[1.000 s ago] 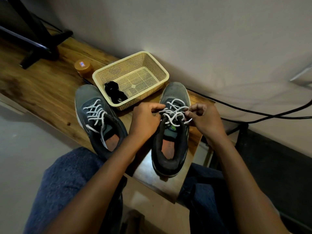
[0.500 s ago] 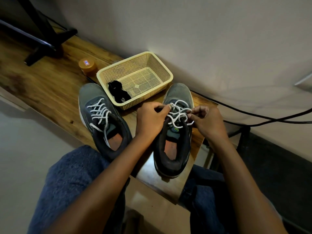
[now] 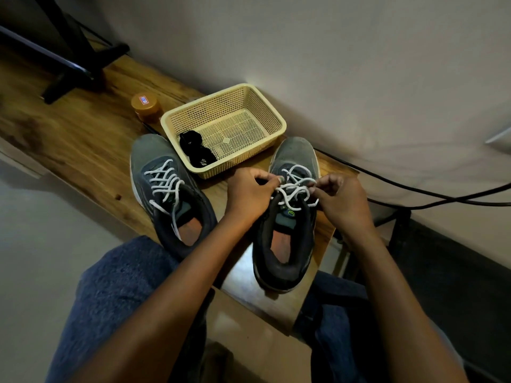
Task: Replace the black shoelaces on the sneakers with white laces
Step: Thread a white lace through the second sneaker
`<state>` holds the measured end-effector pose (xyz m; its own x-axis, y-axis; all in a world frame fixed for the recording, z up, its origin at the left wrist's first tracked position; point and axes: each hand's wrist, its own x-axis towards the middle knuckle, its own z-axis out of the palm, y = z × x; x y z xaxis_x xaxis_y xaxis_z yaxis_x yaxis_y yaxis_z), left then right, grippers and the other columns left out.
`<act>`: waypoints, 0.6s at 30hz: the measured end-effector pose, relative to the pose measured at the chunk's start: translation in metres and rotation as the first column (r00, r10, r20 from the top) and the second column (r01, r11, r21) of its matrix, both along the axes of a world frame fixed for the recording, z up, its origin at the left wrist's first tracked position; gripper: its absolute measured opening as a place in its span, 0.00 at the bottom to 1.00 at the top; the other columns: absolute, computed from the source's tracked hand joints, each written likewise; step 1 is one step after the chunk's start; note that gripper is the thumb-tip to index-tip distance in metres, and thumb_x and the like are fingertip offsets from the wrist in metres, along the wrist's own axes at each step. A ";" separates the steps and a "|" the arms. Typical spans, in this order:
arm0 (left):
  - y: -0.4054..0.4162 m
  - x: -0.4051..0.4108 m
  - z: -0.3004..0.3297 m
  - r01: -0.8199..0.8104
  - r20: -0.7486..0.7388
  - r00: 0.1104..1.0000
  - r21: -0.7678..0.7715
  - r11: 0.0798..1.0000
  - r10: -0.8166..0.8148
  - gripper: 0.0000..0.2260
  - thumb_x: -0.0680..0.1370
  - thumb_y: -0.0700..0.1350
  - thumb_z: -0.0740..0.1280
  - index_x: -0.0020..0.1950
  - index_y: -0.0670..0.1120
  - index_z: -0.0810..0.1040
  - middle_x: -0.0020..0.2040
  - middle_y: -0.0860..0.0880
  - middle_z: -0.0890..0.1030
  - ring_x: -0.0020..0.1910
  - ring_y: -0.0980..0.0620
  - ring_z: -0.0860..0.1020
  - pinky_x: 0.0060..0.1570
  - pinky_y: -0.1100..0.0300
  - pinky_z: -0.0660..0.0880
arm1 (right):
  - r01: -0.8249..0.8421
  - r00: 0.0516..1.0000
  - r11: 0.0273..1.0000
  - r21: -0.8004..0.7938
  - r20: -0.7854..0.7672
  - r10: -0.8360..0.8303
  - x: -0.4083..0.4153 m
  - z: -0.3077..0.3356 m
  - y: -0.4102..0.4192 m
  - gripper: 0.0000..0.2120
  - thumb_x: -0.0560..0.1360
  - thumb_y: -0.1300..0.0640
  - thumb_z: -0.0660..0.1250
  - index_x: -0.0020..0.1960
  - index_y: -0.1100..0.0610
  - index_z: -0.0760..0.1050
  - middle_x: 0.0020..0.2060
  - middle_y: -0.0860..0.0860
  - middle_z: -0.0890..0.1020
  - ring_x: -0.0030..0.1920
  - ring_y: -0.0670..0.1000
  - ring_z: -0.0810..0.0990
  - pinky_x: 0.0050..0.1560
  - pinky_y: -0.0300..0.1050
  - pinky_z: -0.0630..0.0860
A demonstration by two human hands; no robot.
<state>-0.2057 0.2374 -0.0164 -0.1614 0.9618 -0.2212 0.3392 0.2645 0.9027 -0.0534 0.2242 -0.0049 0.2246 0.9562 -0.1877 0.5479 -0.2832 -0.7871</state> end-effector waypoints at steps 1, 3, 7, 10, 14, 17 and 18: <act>0.000 0.000 0.001 0.012 0.004 1.000 -0.006 1.000 -0.012 0.04 0.75 0.44 0.71 0.43 0.45 0.84 0.39 0.52 0.82 0.37 0.60 0.78 0.35 0.70 0.71 | 0.011 1.000 1.000 -0.001 -0.011 -0.011 0.000 0.000 0.000 0.08 0.75 0.63 0.69 0.39 0.53 0.77 0.35 0.51 0.82 0.37 0.51 0.81 0.40 0.44 0.77; 0.001 -0.001 0.002 0.021 0.037 0.999 -0.031 0.999 -0.020 0.04 0.75 0.43 0.68 0.43 0.45 0.82 0.37 0.53 0.81 0.35 0.61 0.76 0.33 0.72 0.71 | 0.031 0.999 0.999 -0.010 -0.040 -0.031 -0.001 0.001 0.000 0.08 0.76 0.64 0.67 0.40 0.54 0.76 0.34 0.50 0.80 0.34 0.46 0.80 0.36 0.38 0.76; 0.001 -0.001 0.006 0.008 0.116 0.993 -0.088 0.996 0.002 0.08 0.76 0.43 0.65 0.39 0.43 0.79 0.33 0.50 0.80 0.33 0.53 0.77 0.35 0.58 0.75 | 0.063 0.995 0.998 -0.022 -0.081 -0.065 0.000 0.001 0.000 0.07 0.77 0.64 0.65 0.42 0.56 0.76 0.35 0.52 0.81 0.32 0.43 0.80 0.37 0.41 0.79; 0.001 -0.001 0.007 -0.019 0.181 0.983 -0.116 0.993 0.040 0.14 0.76 0.47 0.60 0.41 0.42 0.82 0.44 0.44 0.84 0.45 0.46 0.82 0.51 0.47 0.78 | 0.077 0.993 0.997 -0.025 -0.088 -0.079 0.000 0.001 -0.001 0.07 0.77 0.65 0.65 0.42 0.56 0.75 0.37 0.55 0.82 0.33 0.45 0.81 0.41 0.45 0.80; 0.002 -0.001 0.001 -0.020 0.155 0.987 -0.070 0.997 0.030 0.13 0.77 0.49 0.61 0.51 0.42 0.79 0.45 0.47 0.84 0.44 0.51 0.82 0.50 0.54 0.78 | 0.074 0.994 0.997 -0.030 -0.080 -0.076 0.000 0.001 -0.001 0.10 0.77 0.64 0.65 0.40 0.53 0.74 0.37 0.55 0.82 0.35 0.48 0.81 0.42 0.47 0.80; 0.000 -0.001 -0.001 0.039 0.001 0.999 0.068 0.997 -0.039 0.11 0.76 0.50 0.70 0.52 0.45 0.79 0.42 0.50 0.82 0.40 0.57 0.79 0.41 0.62 0.75 | 0.055 0.997 0.998 -0.030 -0.058 -0.057 0.000 0.001 -0.001 0.09 0.77 0.63 0.66 0.40 0.53 0.74 0.35 0.52 0.81 0.35 0.46 0.80 0.40 0.43 0.79; -0.001 -0.001 -0.001 0.070 -0.031 0.997 0.105 0.992 -0.067 0.09 0.75 0.49 0.71 0.51 0.45 0.81 0.43 0.51 0.83 0.41 0.58 0.80 0.42 0.64 0.75 | 0.052 0.997 0.998 -0.030 -0.056 -0.054 0.001 0.001 -0.001 0.09 0.77 0.63 0.66 0.40 0.53 0.74 0.35 0.51 0.80 0.34 0.46 0.80 0.39 0.42 0.78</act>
